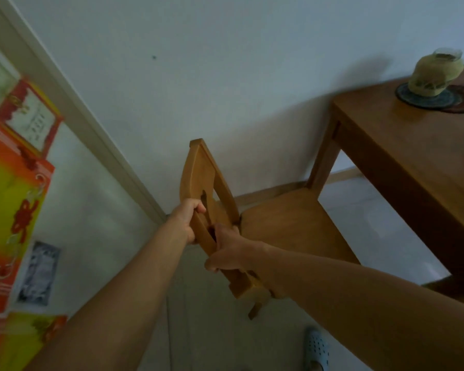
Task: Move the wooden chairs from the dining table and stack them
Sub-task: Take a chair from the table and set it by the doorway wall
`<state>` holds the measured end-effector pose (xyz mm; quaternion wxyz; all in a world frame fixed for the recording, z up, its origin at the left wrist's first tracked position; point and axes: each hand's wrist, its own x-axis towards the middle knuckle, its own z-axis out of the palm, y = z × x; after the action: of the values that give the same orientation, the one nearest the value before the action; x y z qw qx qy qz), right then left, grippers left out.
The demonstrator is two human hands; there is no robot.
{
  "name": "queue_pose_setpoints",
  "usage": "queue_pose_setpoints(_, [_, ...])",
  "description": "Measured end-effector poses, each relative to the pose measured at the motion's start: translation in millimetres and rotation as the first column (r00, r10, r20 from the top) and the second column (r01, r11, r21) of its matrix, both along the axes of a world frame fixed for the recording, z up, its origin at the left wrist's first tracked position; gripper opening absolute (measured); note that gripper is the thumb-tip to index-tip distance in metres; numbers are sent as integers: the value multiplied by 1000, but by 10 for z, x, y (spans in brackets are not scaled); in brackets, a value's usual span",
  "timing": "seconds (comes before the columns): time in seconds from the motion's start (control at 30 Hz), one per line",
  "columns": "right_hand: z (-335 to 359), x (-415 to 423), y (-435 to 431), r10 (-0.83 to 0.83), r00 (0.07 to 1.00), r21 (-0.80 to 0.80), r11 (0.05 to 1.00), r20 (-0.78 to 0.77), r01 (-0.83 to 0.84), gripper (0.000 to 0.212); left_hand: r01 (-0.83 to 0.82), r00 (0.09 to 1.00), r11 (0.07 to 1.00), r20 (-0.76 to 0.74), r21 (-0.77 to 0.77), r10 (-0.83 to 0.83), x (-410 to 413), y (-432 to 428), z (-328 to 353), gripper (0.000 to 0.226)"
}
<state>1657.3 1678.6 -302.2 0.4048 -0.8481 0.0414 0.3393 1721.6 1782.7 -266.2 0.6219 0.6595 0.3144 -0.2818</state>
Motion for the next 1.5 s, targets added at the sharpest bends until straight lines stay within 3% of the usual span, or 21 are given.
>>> queue_pose_setpoints(0.27, [-29, 13, 1101, 68, 996, -26, 997, 55, -67, 76, -143, 990, 989, 8, 24, 143, -66, 1006, -2, 2])
queue_pose_setpoints(0.57, [19, 1, 1605, 104, 992, -24, 994, 75, -102, 76, -176, 984, 982, 12, 66, 176, -69, 1541, -88, 1])
queue_pose_setpoints(0.73, [7, 25, 1648, 121, 989, -31, 992, 86, -119, 73, -167, 986, 984, 2, 63, 167, -45, 1598, -102, 20])
queue_pose_setpoints(0.83, [61, 93, 1627, 119, 993, 0, 993, 17, -119, 69, -145, 989, 983, 3, 116, 145, -32, 1602, -68, 31])
queue_pose_setpoints(0.97, [176, 138, 1539, -35, 997, 186, 982, -66, 47, 39, -177, 980, 958, 129, 226, 151, -45, 1535, -45, 38])
queue_pose_setpoints(1.03, [197, 104, 1485, -131, 988, 223, 964, -77, 145, 38, -187, 967, 939, 221, 287, 125, -76, 1472, -50, 46])
queue_pose_setpoints(1.13, [207, 18, 1401, -277, 960, 257, 926, -42, 278, 39, -207, 959, 916, 256, 344, 120, -129, 1390, -54, 61])
queue_pose_setpoints(1.27, [221, -87, 1173, -427, 904, 318, 860, 17, 400, 12, -256, 942, 844, 316, 471, 109, -223, 1235, -26, 67])
queue_pose_setpoints(1.4, [331, -314, 763, -553, 832, 342, 789, 34, 511, 20, -212, 910, 732, 403, 648, -94, -502, 913, -42, 72])
queue_pose_setpoints(1.5, [386, -594, 343, -598, 800, 347, 760, 46, 549, 25, -144, 873, 805, 456, 576, -170, -757, 468, -8, 61])
